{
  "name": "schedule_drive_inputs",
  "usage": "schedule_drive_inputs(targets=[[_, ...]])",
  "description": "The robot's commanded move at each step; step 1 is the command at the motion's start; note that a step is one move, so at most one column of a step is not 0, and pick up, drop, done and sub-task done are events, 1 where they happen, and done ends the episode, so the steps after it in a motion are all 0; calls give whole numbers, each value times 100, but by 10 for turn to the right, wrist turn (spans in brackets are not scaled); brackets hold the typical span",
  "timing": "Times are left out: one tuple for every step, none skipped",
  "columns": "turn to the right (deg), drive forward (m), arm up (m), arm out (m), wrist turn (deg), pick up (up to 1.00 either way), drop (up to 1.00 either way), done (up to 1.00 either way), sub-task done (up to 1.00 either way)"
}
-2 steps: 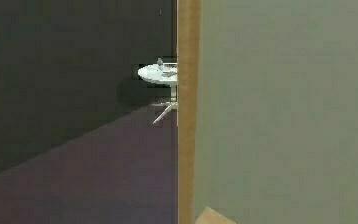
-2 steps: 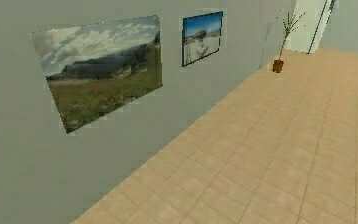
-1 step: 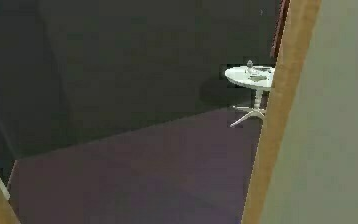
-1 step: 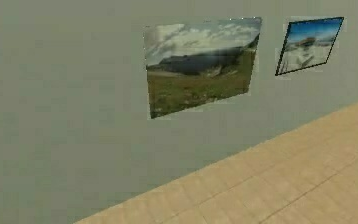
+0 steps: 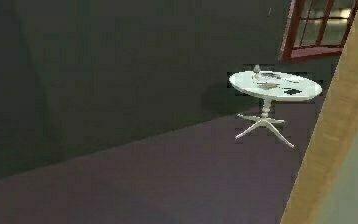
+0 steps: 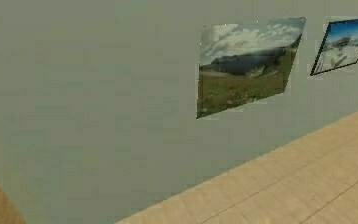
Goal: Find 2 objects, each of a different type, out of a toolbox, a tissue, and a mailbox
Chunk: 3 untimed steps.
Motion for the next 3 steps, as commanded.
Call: schedule_drive_inputs(targets=[[-30, 0, 0, 0, 0, 0, 0, 0, 0], [0, 10, 0, 0, 0, 0, 0, 0, 0], [0, 65, 0, 0, 0, 0, 0, 0, 0]])
